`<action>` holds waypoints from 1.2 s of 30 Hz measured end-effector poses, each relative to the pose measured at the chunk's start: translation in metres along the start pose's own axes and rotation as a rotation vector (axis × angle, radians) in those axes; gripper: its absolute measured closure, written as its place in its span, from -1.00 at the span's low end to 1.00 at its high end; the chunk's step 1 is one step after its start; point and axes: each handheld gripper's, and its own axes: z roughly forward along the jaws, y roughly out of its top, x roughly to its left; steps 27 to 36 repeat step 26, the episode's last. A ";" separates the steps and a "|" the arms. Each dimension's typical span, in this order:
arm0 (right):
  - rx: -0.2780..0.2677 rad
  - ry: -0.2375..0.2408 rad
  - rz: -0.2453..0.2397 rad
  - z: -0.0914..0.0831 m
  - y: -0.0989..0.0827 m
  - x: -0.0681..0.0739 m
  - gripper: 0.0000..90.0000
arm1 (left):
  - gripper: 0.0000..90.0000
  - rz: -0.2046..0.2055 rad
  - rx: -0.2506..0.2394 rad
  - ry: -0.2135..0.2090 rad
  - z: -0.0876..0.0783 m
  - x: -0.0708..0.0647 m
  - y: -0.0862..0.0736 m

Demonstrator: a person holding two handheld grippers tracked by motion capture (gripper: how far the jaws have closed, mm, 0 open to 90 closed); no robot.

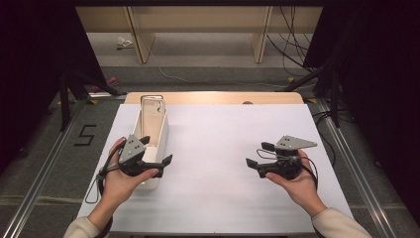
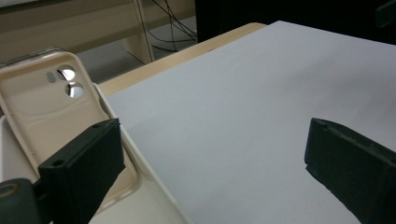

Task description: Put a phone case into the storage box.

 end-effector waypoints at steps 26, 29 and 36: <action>-0.008 0.004 -0.003 0.000 0.002 0.001 -0.64 | -0.91 0.036 0.003 0.001 -0.002 -0.023 -0.016; -0.008 0.004 -0.003 0.000 0.002 0.001 -0.64 | -0.91 0.036 0.003 0.001 -0.002 -0.023 -0.016; -0.008 0.004 -0.003 0.000 0.002 0.001 -0.64 | -0.91 0.036 0.003 0.001 -0.002 -0.023 -0.016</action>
